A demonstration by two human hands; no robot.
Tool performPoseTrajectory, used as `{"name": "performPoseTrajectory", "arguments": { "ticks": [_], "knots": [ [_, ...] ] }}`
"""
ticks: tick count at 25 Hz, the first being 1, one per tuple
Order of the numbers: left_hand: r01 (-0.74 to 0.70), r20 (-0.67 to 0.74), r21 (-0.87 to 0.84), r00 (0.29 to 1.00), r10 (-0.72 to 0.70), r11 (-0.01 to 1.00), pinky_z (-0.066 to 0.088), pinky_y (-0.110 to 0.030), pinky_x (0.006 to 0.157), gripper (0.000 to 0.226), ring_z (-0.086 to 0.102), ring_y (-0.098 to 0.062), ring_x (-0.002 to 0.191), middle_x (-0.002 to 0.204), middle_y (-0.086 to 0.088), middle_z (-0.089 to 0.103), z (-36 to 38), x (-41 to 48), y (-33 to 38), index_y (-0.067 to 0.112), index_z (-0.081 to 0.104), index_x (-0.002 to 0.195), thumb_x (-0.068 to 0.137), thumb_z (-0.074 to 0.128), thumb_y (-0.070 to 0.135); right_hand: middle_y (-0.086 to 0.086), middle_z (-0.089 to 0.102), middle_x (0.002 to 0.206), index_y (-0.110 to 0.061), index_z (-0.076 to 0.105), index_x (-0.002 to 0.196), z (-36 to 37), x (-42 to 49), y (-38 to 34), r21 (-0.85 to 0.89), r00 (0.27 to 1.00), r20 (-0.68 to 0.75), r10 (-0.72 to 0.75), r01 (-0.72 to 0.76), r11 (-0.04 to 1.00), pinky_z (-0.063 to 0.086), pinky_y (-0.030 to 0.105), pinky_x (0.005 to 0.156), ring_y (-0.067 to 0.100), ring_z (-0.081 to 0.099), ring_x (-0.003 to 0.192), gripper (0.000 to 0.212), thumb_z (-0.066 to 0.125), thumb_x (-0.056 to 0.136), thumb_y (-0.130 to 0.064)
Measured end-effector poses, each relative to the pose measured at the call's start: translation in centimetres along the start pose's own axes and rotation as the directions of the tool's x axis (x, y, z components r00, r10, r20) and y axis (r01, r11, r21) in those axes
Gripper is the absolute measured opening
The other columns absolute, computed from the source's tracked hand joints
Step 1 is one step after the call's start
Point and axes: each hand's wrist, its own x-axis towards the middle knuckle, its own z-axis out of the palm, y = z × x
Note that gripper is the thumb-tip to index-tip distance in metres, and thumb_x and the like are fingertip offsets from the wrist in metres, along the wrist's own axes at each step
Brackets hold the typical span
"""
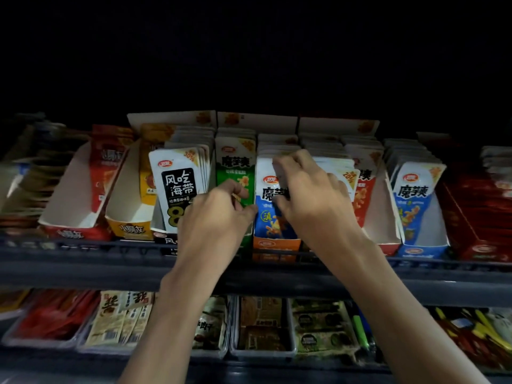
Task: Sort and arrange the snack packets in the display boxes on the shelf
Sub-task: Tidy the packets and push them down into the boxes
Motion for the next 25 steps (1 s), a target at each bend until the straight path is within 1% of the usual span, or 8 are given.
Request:
{"name": "performPoseTrajectory", "arguments": {
  "ticks": [4,8,12,16,19,21,23,25],
  "knots": [
    [-0.016,0.030,0.005,0.999,0.016,1.000,0.032,-0.024,0.050,0.015,0.050,-0.001,0.061,0.077,0.015,0.060,-0.1,0.0,-0.1,0.036,0.058,0.098,0.087,0.066,0.043,-0.001,0.047,0.125,-0.021,0.051,0.125,0.1,-0.1,-0.2,-0.007,0.999,-0.040,0.013,-0.013,1.000,0.037,0.035,0.072,0.030,0.058,0.086,0.033,0.057,0.093,-0.021],
    [-0.010,0.046,-0.005,0.999,0.010,1.000,0.034,-0.024,0.052,0.015,0.052,-0.003,0.060,0.078,0.014,0.062,0.0,-0.1,0.1,0.035,0.058,0.097,0.087,0.066,0.042,0.000,0.048,0.121,-0.020,0.051,0.121,-0.4,-0.2,-0.3,0.066,0.997,-0.083,0.008,-0.002,0.998,0.041,0.036,0.070,0.029,0.060,0.087,0.031,0.061,0.092,-0.020],
    [-0.020,0.021,-0.019,1.000,0.021,1.000,0.036,-0.024,0.056,0.020,0.056,-0.004,0.072,0.082,0.014,0.061,0.1,-0.2,0.5,0.035,0.058,0.102,0.086,0.068,0.041,-0.002,0.058,0.110,-0.022,0.052,0.113,-0.9,-0.4,0.2,0.143,0.989,-0.150,-0.011,0.033,0.989,0.050,0.043,0.073,0.027,0.061,0.089,0.026,0.065,0.090,-0.023],
    [-0.050,-0.001,-0.013,0.999,0.050,0.999,0.041,-0.027,0.070,0.036,0.053,-0.010,0.088,0.105,0.013,0.062,0.3,0.0,0.3,0.034,0.060,0.114,0.082,0.072,0.044,-0.003,0.068,0.106,-0.022,0.064,0.110,-0.7,-0.1,1.2,0.188,0.993,-0.103,0.057,-0.037,0.981,0.048,0.034,0.079,0.021,0.063,0.097,0.021,0.064,0.093,-0.034],
    [-0.082,-0.012,-0.066,0.997,0.082,0.994,0.044,-0.029,0.075,0.035,0.052,-0.008,0.092,0.104,0.014,0.056,0.3,0.2,0.3,0.031,0.063,0.113,0.081,0.072,0.043,-0.009,0.067,0.084,-0.021,0.067,0.091,-1.2,-0.4,1.1,0.426,0.966,-0.259,0.018,0.097,0.900,0.052,0.035,0.069,0.007,0.063,0.079,0.009,0.064,0.093,-0.029],
    [-0.113,-0.018,-0.234,0.994,0.112,0.966,0.047,-0.024,0.070,0.022,0.058,-0.003,0.086,0.098,0.016,0.062,0.3,0.1,0.3,0.029,0.067,0.103,0.083,0.072,0.038,-0.011,0.065,0.084,-0.018,0.067,0.092,-2.3,-0.6,1.2,0.531,0.920,-0.390,0.023,0.205,0.822,0.053,0.029,0.067,0.005,0.063,0.078,0.007,0.063,0.095,-0.023],
    [-0.132,0.009,-0.433,0.988,0.151,0.891,0.043,-0.013,0.057,0.006,0.061,0.003,0.070,0.079,0.014,0.069,0.0,-0.2,0.6,0.026,0.070,0.088,0.085,0.071,0.032,-0.010,0.064,0.083,-0.016,0.067,0.092,-3.7,-0.7,1.4,0.646,0.884,-0.456,0.107,0.246,0.723,0.054,0.032,0.065,0.008,0.062,0.075,0.008,0.063,0.095,-0.023],
    [-0.149,0.060,-0.550,0.974,0.217,0.822,0.042,-0.011,0.052,0.007,0.060,0.004,0.061,0.069,0.011,0.070,-0.2,-0.6,1.1,0.023,0.072,0.079,0.085,0.071,0.027,-0.006,0.065,0.077,-0.015,0.066,0.089,-4.8,-0.7,1.9,0.772,0.875,-0.421,0.239,0.208,0.601,0.053,0.039,0.061,0.016,0.063,0.072,0.010,0.064,0.095,-0.023]
  ]
}}
